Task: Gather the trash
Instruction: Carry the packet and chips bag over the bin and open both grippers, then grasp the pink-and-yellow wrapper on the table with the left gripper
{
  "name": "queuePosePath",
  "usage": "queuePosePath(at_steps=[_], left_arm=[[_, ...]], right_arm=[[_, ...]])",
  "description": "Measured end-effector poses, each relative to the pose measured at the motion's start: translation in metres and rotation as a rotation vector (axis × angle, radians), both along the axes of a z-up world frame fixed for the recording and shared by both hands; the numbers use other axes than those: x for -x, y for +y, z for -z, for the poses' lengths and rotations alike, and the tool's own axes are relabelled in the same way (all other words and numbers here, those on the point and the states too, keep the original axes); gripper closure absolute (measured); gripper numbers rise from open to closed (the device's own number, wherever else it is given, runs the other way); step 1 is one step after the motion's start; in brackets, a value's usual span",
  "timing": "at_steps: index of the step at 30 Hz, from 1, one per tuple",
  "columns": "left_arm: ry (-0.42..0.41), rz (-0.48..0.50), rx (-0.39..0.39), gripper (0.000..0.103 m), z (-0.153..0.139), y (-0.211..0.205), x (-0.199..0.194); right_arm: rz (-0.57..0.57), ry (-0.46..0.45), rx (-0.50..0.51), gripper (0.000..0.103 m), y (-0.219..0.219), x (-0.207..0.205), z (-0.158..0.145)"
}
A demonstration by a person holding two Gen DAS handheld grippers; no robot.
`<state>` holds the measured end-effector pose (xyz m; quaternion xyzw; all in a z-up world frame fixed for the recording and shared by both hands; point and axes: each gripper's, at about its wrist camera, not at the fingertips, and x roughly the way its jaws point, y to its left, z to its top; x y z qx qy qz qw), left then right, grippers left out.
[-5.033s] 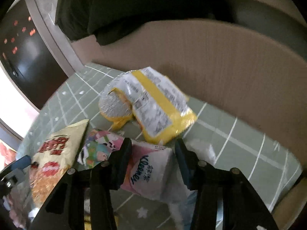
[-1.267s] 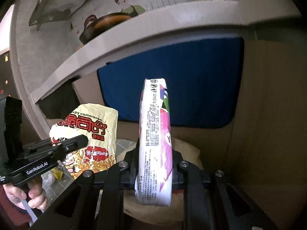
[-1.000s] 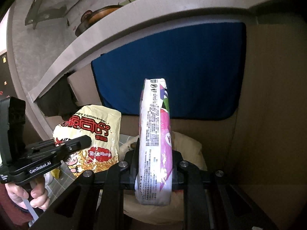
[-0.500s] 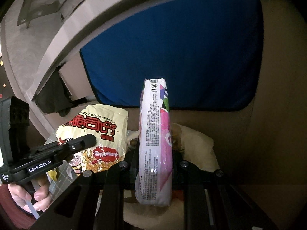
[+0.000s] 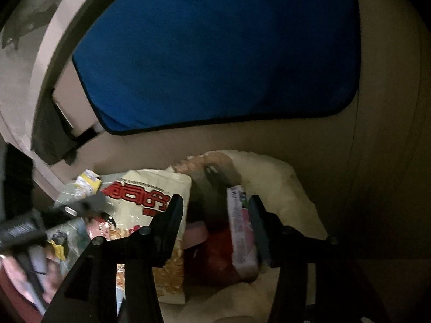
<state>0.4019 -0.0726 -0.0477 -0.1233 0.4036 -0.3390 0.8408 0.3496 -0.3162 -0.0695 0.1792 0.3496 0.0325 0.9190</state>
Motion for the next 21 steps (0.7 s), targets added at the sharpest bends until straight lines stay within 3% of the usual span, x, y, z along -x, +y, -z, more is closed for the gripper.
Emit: queuePosePath(at_steps=[3, 10, 17, 21], left_arm=[[-0.055, -0.042, -0.018, 0.05, -0.019, 0.03, 0.012], [-0.165, -0.2, -0.145, 0.05, -0.045, 0.119, 0.036], [-0.073, -0.295, -0.142, 0.05, -0.037, 0.207, 0.066], [-0.053, -0.354, -0.195, 0.05, -0.022, 0.237, 0.08]], right_arm=[[-0.003, -0.009, 0.02, 0.054, 0.004, 0.005, -0.003], [-0.028, -0.093, 0.054, 0.054, 0.025, 0.021, -0.038], [-0.126, -0.125, 0.096, 0.054, 0.075, 0.027, -0.056], [-0.192, -0.122, 0.122, 0.054, 0.11, 0.029, -0.057]])
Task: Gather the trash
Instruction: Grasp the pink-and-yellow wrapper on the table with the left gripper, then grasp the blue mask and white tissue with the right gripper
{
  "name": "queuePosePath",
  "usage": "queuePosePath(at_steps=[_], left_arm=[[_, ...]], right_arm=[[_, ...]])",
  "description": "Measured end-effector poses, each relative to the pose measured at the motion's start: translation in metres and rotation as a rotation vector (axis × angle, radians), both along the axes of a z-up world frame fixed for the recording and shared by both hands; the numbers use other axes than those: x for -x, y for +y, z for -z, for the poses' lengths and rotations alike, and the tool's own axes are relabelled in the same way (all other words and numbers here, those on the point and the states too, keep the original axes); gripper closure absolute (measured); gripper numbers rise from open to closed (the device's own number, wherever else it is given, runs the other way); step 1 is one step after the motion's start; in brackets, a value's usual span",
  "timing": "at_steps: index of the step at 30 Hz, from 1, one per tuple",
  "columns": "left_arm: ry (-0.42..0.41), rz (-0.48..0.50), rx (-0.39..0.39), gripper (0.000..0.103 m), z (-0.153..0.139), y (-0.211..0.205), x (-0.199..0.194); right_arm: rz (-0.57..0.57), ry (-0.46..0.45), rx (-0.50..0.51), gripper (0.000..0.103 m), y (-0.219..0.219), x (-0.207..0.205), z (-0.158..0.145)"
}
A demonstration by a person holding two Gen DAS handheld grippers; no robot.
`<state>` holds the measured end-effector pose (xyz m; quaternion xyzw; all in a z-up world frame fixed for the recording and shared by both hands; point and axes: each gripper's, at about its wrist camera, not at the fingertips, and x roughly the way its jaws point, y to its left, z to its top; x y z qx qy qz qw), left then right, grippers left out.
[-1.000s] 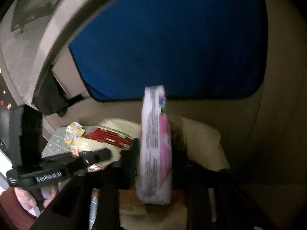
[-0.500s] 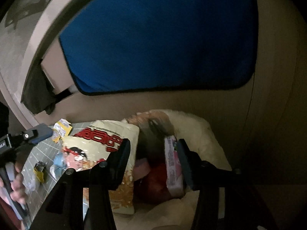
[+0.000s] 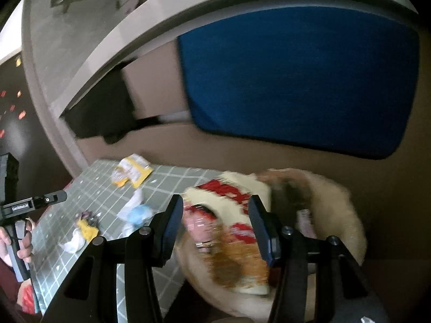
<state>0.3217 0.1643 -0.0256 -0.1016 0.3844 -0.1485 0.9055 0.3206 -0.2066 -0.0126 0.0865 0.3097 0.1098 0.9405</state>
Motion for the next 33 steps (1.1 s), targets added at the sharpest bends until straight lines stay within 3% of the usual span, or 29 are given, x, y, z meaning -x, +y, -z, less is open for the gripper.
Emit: queuePosePath(at_steps=[5, 12, 15, 23, 28, 33], left_arm=[[0.062, -0.067, -0.021, 0.05, 0.034, 0.02, 0.007], [0.164, -0.15, 0.136, 0.05, 0.064, 0.046, -0.006], [0.196, -0.176, 0.132, 0.05, 0.072, 0.039, -0.022], [0.267, -0.127, 0.173, 0.051, 0.088, 0.013, -0.044], [0.247, -0.105, 0.208, 0.08, 0.084, 0.019, -0.047], [0.15, -0.066, 0.141, 0.084, 0.061, 0.03, -0.033]], right_arm=[[-0.039, 0.019, 0.037, 0.054, 0.032, -0.002, 0.002], [-0.089, 0.036, 0.099, 0.054, 0.062, -0.002, 0.008], [-0.102, 0.059, 0.094, 0.054, 0.069, -0.007, 0.017], [-0.128, 0.075, 0.12, 0.054, 0.083, -0.015, 0.027], [-0.168, 0.089, 0.093, 0.054, 0.095, -0.032, 0.026], [-0.27, 0.118, 0.106, 0.054, 0.13, -0.058, 0.037]])
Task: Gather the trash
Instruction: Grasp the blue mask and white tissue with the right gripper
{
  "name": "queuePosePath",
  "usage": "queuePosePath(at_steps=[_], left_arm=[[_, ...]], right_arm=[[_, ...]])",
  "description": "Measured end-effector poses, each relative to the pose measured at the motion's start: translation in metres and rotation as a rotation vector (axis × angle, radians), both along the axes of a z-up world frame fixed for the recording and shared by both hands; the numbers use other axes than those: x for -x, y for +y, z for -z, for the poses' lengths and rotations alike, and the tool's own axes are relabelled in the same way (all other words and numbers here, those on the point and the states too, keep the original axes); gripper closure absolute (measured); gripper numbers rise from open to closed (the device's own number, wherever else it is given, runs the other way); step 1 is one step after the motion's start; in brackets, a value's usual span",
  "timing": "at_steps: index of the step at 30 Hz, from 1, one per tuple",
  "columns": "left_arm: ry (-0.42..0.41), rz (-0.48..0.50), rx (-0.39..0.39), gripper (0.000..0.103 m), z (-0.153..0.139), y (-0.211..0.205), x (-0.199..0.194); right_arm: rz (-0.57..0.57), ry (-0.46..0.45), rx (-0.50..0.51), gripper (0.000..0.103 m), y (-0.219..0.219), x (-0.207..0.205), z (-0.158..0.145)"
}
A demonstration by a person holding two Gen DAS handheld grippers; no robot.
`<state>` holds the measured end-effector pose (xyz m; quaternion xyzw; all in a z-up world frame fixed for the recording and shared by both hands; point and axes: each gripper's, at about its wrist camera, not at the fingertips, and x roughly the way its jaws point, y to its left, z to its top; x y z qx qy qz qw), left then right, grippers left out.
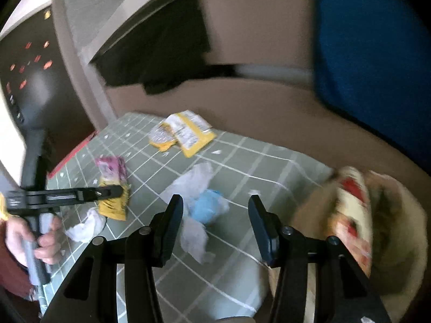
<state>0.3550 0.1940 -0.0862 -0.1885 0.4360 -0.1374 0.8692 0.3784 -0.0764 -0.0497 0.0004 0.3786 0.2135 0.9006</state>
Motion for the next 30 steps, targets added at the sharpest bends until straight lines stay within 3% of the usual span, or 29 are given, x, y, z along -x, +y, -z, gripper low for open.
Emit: queuePosePath(at_steps=[5, 8, 12, 16, 19, 25, 30], left_arm=[[-0.097, 0.002, -0.045, 0.084, -0.024, 0.008, 0.016], [-0.136, -0.006, -0.065, 0.084, -0.032, 0.013, 0.021], [-0.129, -0.006, -0.056, 0.084, -0.032, 0.014, 0.022], [-0.125, -0.011, -0.064, 0.084, -0.029, 0.009, 0.025], [-0.133, -0.017, -0.091, 0.084, -0.03, 0.002, 0.029], [-0.158, -0.001, -0.127, 0.084, -0.037, -0.017, 0.04], [-0.217, -0.004, -0.175, 0.084, -0.057, -0.035, 0.056]], right_arm=[[0.004, 0.048, 0.069, 0.054, 0.029, -0.031, 0.028], [0.023, 0.094, 0.059, 0.054, 0.032, -0.042, 0.044], [-0.001, 0.152, -0.03, 0.052, 0.03, -0.044, 0.055], [-0.032, 0.169, -0.042, 0.053, 0.033, -0.039, 0.058], [-0.064, 0.141, -0.02, 0.068, 0.035, -0.03, 0.054], [-0.058, 0.083, 0.01, 0.069, 0.026, -0.007, 0.033], [-0.026, 0.022, -0.022, 0.069, 0.006, 0.014, 0.001]])
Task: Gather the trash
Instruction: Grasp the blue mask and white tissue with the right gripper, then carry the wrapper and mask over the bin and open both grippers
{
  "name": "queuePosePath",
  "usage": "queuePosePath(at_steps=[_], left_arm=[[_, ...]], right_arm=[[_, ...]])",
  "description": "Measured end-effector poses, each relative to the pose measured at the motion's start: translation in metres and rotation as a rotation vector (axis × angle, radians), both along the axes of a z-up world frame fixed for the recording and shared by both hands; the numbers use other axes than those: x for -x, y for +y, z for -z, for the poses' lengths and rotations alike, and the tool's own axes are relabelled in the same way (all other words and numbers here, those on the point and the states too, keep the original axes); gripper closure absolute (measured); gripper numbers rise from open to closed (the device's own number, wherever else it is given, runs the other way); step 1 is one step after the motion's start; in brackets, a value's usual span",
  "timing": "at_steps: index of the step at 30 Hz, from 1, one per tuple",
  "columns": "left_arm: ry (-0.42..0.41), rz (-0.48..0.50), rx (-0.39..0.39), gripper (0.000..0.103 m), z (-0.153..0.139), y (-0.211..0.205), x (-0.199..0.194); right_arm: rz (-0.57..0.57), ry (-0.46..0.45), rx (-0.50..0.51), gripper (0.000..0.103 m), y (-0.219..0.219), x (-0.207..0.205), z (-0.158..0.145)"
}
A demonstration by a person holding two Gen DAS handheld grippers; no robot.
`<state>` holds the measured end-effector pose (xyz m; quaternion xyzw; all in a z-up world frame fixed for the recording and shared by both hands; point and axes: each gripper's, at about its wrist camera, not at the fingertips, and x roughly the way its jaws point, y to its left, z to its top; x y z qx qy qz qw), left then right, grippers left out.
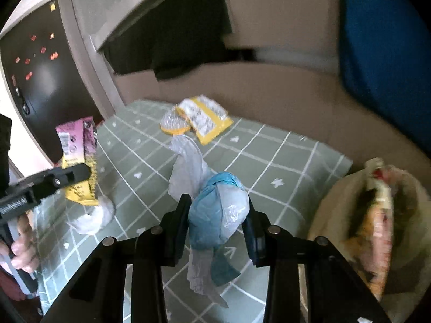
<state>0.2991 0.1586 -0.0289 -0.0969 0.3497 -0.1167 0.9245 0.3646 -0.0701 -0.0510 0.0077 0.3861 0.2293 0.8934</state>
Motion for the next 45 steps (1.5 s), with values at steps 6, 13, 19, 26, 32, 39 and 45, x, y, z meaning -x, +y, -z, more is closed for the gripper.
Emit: queuePosePath(at_steps=[6, 13, 19, 26, 32, 39, 45], left_arm=[[-0.067, 0.036, -0.024, 0.084, -0.032, -0.029, 0.02], [-0.174, 0.118, -0.057, 0.084, -0.071, -0.074, 0.043], [-0.23, 0.21, -0.076, 0.084, -0.098, -0.124, 0.057], [-0.287, 0.335, -0.091, 0.084, -0.11, -0.184, 0.069], [-0.282, 0.425, -0.028, 0.084, -0.111, -0.217, 0.066], [-0.229, 0.465, -0.008, 0.084, -0.091, -0.237, 0.051], [-0.17, 0.478, -0.006, 0.084, -0.069, -0.246, 0.036]], right_arm=[[0.027, -0.083, -0.013, 0.069, -0.024, 0.029, -0.036], [0.112, -0.198, -0.025, 0.069, -0.069, 0.063, -0.077], [0.209, -0.269, -0.036, 0.069, -0.117, 0.089, -0.103], [0.317, -0.302, -0.055, 0.069, -0.171, 0.114, -0.114], [0.387, -0.329, -0.053, 0.069, -0.202, 0.131, -0.116], [0.429, -0.331, -0.034, 0.069, -0.221, 0.136, -0.107], [0.444, -0.322, -0.055, 0.069, -0.229, 0.134, -0.097]])
